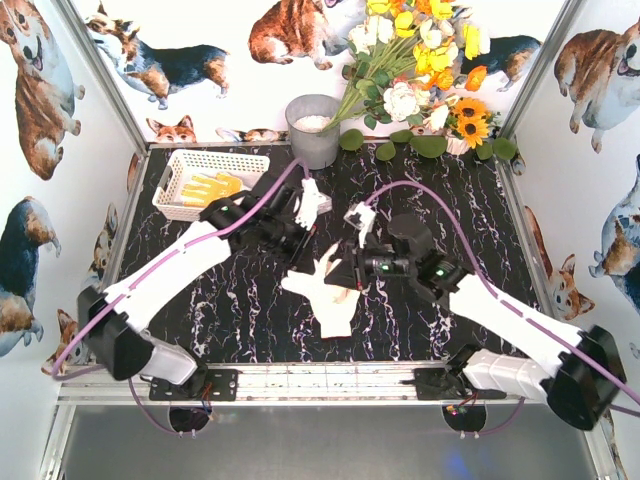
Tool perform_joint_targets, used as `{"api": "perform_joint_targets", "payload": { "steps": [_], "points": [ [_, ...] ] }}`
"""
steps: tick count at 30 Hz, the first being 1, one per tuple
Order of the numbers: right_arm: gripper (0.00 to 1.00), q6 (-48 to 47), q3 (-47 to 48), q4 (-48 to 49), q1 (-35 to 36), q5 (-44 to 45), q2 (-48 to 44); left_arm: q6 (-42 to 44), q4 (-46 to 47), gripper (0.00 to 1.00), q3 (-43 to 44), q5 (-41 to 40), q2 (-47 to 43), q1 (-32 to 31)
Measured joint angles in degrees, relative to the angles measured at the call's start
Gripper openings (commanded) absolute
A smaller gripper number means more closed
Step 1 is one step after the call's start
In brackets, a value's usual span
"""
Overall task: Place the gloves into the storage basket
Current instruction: Pair the glove with the glove.
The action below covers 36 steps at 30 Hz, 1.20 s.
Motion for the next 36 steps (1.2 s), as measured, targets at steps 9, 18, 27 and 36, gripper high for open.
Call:
{"api": "perform_joint_targets", "payload": {
  "steps": [9,18,27,36],
  "points": [
    [0.00,17.00,-3.06,-4.74,0.00,6.54,-6.51,0.13,8.92,0.47,-5.44,-1.16,3.45,0.11],
    [0.00,31.26,-2.99,-14.91,0.02,14.16,-5.46,-0.22,20.15,0.83,-15.37,-11.65,-6.73,5.86],
    [0.00,36.54,4.55,-19.28,1.22,13.90,7.45,-1.14,28.26,0.89,-19.26,-17.57,-15.15,15.39],
    [0.00,32.54,13.62,-24.35,2.10,14.88,16.13,-3.10,30.77,0.95,-23.08,-18.03,-14.03,18.73]
  ]
}}
